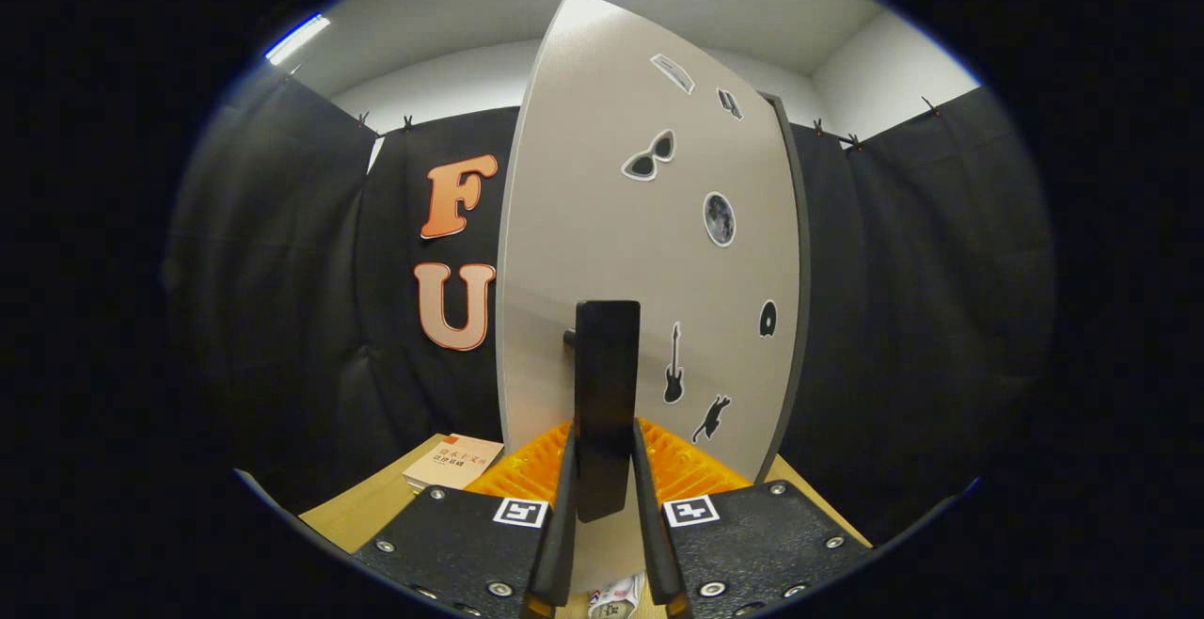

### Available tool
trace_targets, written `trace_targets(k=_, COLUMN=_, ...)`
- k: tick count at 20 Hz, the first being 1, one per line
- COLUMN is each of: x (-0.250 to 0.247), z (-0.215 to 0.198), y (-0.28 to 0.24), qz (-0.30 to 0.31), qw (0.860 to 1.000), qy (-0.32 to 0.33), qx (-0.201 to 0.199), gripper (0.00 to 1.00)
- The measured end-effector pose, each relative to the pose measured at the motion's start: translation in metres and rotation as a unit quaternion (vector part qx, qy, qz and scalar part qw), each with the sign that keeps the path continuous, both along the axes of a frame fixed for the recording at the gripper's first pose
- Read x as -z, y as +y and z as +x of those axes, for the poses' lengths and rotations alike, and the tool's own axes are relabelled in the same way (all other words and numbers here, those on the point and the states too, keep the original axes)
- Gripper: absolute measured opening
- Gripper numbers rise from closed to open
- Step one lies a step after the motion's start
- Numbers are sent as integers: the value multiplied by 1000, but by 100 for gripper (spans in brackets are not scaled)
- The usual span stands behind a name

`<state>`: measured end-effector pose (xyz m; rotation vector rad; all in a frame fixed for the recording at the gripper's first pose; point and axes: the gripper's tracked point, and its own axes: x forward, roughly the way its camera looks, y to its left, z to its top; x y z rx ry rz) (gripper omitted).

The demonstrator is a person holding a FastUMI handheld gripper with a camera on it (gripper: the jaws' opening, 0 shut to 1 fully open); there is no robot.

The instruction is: Open the shoe cabinet door, grab the shoes and put them into the shoe cabinet, then close the shoe cabinet door.

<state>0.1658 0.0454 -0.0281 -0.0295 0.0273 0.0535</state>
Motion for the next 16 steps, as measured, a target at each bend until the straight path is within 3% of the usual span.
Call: trace_targets(k=16, x=4, z=-40, y=-72, qz=-19, qw=997, qy=-5, qx=68, gripper=31)
